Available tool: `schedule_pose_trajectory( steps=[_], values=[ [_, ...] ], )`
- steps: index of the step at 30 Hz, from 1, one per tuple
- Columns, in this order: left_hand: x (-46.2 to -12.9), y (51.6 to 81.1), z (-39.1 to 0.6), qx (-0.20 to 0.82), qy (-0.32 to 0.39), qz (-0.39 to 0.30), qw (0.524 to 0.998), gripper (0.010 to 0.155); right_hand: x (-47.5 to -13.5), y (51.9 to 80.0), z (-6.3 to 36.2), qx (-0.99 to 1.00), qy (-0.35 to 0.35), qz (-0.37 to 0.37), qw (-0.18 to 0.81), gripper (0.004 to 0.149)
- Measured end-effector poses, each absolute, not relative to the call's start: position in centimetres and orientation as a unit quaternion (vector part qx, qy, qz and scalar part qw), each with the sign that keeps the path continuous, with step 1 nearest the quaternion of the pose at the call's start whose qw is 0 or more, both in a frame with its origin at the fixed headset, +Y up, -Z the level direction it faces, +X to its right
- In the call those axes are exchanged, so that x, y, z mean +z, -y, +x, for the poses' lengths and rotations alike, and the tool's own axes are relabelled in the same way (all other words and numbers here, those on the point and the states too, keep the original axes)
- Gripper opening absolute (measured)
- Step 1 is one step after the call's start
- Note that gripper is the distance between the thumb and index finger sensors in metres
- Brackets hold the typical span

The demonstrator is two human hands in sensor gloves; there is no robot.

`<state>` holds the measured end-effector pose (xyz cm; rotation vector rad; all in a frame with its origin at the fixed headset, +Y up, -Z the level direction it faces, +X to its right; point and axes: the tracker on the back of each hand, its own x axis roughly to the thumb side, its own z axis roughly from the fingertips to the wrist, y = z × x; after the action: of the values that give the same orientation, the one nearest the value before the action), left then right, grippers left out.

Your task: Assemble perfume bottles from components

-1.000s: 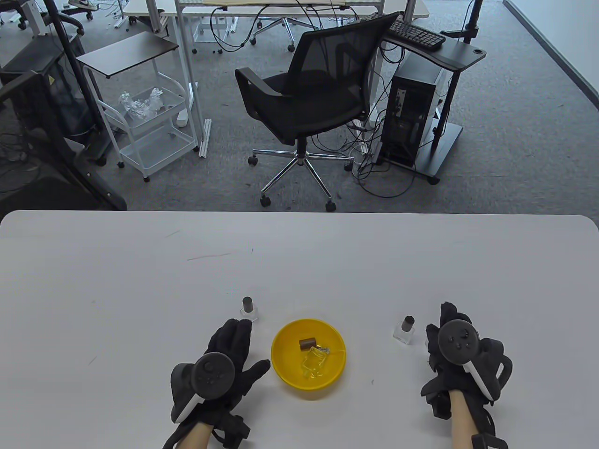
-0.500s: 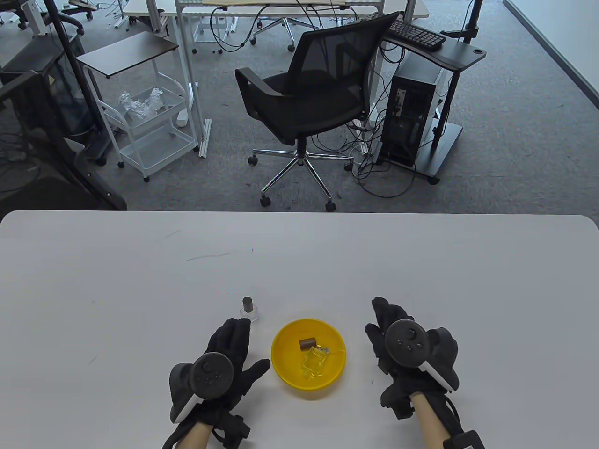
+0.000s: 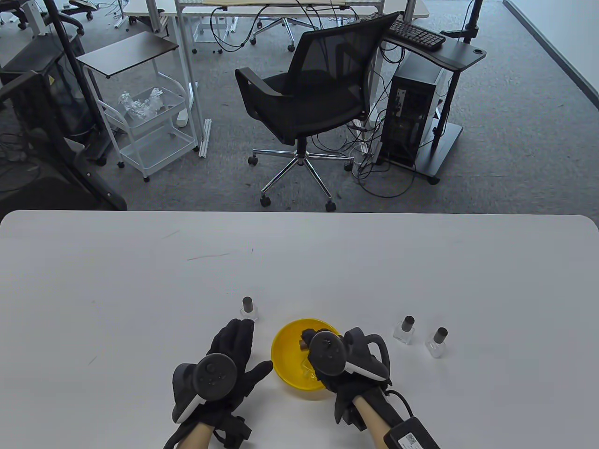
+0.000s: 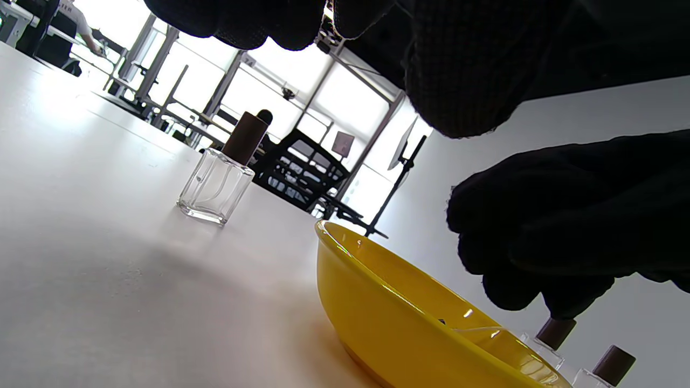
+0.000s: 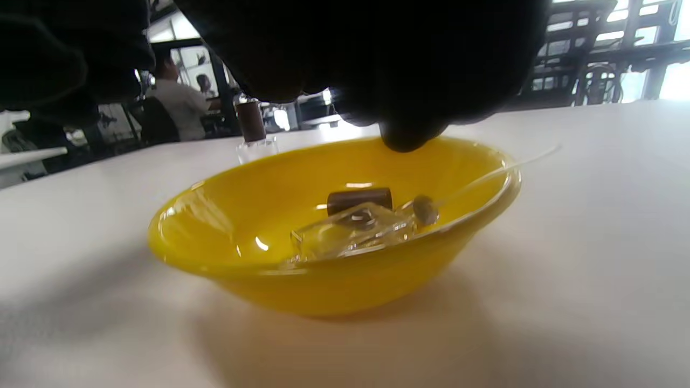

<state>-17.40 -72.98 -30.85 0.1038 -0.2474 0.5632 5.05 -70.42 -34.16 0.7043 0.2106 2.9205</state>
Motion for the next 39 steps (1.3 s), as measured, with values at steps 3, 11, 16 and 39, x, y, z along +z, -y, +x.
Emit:
schedule_pose_trajectory(
  steps=[3, 11, 16, 39],
  values=[
    [-30.8, 73.0, -17.4, 0.278, 0.122, 0.052, 0.951, 0.088, -34.4, 71.4, 3.8, 0.967, -0.095, 0.238, -0.006, 0.054],
    [-30.8, 72.9, -17.3, 0.28, 0.123, 0.052, 0.95, 0.088, -35.0, 73.3, 1.7, 0.952, -0.15, 0.23, -0.137, 0.063],
    [-30.8, 72.9, -17.3, 0.279, 0.126, 0.052, 0.951, 0.088, -35.3, 74.5, 1.3, 0.946, -0.171, 0.225, -0.158, 0.064],
    [-30.8, 72.9, -17.1, 0.271, 0.122, 0.045, 0.954, 0.088, -35.4, 74.3, 2.6, 0.955, -0.125, 0.253, -0.087, 0.066]
  ],
)
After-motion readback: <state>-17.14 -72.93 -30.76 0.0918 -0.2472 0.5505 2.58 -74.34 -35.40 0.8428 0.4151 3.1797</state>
